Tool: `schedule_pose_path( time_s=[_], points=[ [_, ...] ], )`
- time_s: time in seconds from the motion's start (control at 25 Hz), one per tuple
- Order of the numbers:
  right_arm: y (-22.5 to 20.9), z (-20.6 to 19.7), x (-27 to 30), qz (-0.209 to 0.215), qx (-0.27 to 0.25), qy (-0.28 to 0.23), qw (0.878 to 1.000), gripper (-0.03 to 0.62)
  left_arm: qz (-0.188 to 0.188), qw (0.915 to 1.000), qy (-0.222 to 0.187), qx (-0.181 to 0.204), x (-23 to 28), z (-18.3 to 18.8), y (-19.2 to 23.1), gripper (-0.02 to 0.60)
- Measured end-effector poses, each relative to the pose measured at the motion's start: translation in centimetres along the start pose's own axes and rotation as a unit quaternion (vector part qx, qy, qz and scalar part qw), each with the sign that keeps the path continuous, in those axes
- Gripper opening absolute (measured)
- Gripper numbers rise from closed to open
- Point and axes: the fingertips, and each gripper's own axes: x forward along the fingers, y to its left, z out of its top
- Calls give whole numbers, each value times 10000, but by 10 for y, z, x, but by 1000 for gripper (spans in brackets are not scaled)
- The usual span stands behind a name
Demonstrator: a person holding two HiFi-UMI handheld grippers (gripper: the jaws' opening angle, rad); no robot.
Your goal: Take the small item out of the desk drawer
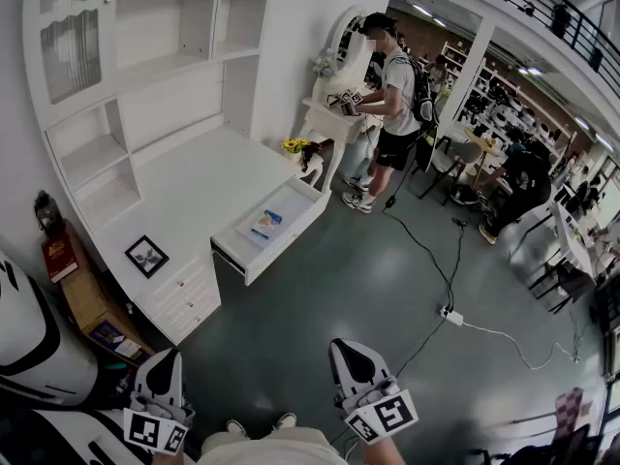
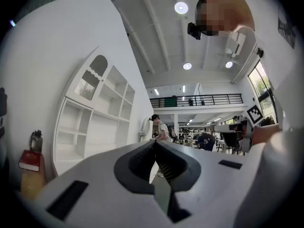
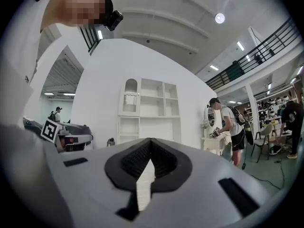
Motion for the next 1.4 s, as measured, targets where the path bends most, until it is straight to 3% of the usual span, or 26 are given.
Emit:
schedule_pose_path(
  time_s=[0.52, 0.8, 1.08, 1.4],
  points=[
    [-4, -6, -2, 208, 7, 72, 9998, 8, 4, 10000, 20, 15, 10, -4, -13, 15],
    [9, -9, -4, 922, 28, 139, 9956, 12, -56, 10000, 49, 21, 23, -7, -28, 15],
    [-9, -7, -15, 1132, 50, 74, 9935, 169, -125, 9999, 73, 71, 37, -9, -47, 15],
    [-24, -13, -31, 1618, -185, 169, 9865, 411, -352, 9993, 72, 140, 68, -11, -82, 15]
  ],
)
